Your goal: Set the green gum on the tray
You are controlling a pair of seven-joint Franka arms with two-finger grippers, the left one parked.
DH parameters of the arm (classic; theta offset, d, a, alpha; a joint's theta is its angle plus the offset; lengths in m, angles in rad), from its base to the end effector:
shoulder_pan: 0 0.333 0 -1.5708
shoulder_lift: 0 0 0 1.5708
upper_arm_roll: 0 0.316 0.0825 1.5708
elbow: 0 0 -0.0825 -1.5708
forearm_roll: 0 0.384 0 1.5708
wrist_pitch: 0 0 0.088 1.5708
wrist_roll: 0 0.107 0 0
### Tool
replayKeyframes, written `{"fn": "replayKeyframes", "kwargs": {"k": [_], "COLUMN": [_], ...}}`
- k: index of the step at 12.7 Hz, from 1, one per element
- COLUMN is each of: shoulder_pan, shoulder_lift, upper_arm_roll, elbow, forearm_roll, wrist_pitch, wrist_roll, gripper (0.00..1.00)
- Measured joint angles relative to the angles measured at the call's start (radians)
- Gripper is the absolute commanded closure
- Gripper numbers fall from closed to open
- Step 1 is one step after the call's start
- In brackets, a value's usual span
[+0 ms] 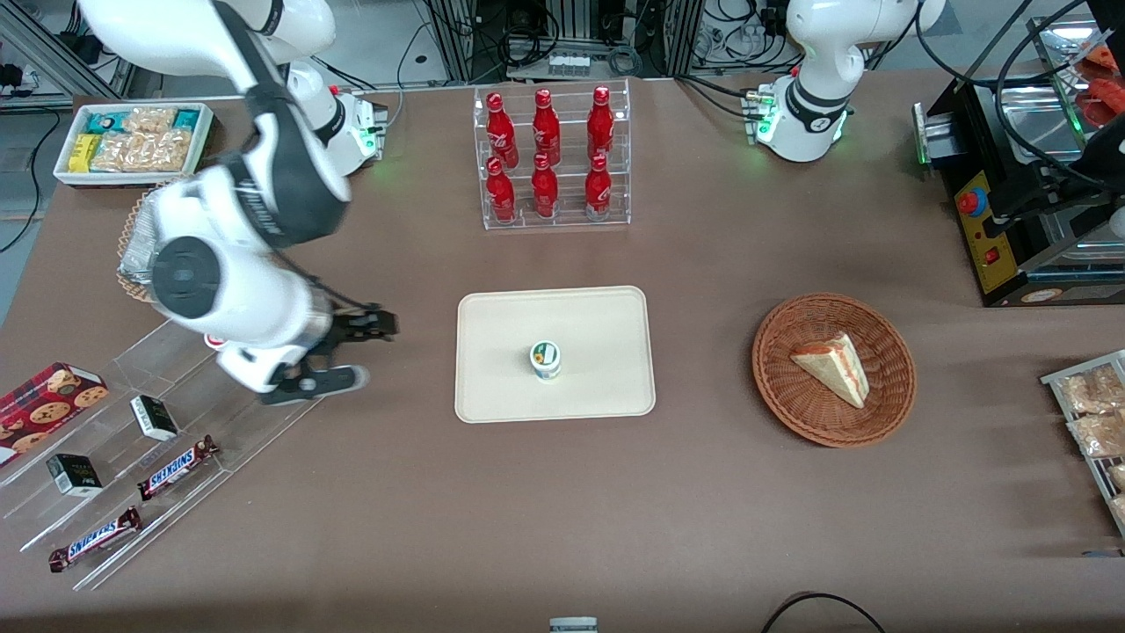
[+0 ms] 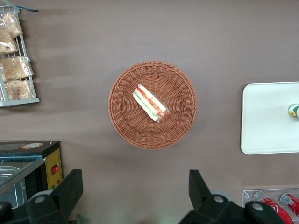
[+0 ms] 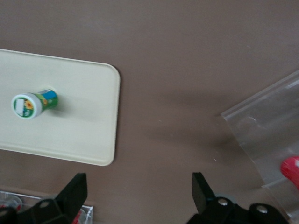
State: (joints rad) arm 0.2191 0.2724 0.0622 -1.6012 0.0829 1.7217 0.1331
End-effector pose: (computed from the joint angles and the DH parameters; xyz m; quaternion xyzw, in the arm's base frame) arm 0.6007 0.1778 0.4610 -0.9939 -0.0639 0.0840 0.0322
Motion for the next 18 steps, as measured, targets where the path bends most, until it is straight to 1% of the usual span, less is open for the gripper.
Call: {"fn": "replayKeyframes", "kwargs": {"k": [3,6,9,11,13,16,18], "shoulder_pan": [-0.108,-0.201,-0.256,-0.284,-0.296,-0.289,-0.265], "shoulder_lift": [-0.079,-0.135,-0.178,-0.214,-0.25,-0.283,-0.288], "upper_arm_roll": [0.002,0.002,0.002,0.002,0.001,-0.001,-0.023], "elbow": [-0.05,-0.078,-0.083,-0.093,-0.1,-0.104,-0.104], "forearm_roll": [-0.01,-0.02,-0.021,-0.026,-0.052,-0.064,-0.064], "wrist_pitch": [-0.083,-0.111,-0.163,-0.197,-0.218,-0.272,-0.288], "wrist_roll": [-0.075,-0.163,-0.182,-0.187,-0.196,-0.197,-0.191], "gripper": [0.0,0.0,0.0,0.0,0.0,0.0,0.0]}}
